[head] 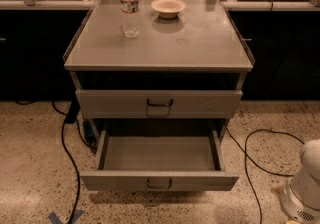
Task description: Close middle drawer
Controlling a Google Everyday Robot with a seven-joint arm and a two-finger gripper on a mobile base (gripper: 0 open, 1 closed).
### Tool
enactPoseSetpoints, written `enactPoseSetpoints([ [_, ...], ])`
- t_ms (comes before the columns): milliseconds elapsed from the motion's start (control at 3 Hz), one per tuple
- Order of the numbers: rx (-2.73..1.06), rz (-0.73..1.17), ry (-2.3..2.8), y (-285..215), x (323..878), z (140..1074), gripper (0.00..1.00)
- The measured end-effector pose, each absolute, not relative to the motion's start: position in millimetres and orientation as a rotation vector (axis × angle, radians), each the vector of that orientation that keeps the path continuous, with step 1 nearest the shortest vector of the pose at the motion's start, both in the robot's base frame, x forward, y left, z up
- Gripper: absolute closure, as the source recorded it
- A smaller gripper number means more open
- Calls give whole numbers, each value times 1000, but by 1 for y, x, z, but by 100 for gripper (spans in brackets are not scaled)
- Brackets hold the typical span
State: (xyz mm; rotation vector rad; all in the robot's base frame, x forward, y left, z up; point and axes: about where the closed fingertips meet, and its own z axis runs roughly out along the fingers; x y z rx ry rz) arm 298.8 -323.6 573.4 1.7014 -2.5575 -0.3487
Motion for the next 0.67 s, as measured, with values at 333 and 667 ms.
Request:
enactPoseSetpoints([
  [333,1701,-349,-2556,-324,299,573,0],
  [667,1700,-387,-2515,-318,290,557,0],
])
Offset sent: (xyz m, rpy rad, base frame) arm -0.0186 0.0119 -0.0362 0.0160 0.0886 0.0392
